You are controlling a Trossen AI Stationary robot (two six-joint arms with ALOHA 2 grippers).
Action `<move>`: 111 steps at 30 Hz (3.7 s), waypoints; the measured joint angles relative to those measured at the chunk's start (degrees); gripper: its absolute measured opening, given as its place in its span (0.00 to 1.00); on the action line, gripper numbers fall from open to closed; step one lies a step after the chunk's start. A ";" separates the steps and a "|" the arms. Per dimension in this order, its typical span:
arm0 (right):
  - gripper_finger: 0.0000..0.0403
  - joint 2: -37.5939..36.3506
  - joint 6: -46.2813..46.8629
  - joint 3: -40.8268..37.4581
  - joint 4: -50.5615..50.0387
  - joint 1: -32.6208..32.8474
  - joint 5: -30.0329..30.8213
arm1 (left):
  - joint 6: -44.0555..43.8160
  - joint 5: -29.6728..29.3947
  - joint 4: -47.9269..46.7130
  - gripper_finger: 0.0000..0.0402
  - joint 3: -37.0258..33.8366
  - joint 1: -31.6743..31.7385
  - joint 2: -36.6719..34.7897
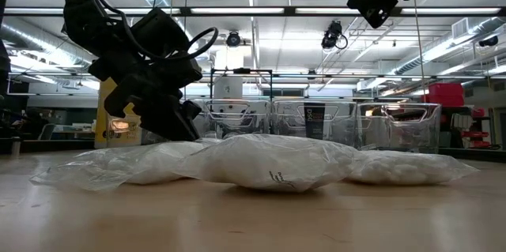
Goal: Pick & Place Travel size toiletries
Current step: Put the white cotton pack into the left transparent bin
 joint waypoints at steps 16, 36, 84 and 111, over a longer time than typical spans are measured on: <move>0.02 0.00 -0.01 0.00 0.00 0.00 0.00 | -0.02 0.00 -0.31 0.02 0.01 0.00 0.00; 0.02 0.00 -0.88 0.00 -0.02 0.00 -0.02 | -0.35 1.29 -0.42 0.01 0.01 0.02 0.00; 0.02 0.02 -2.35 0.00 1.48 0.00 0.00 | 6.09 -9.57 -44.43 0.01 23.98 -1.55 -23.87; 0.02 0.02 -2.37 0.00 1.52 0.00 0.66 | 7.52 -11.04 -46.86 0.00 24.59 12.64 -32.55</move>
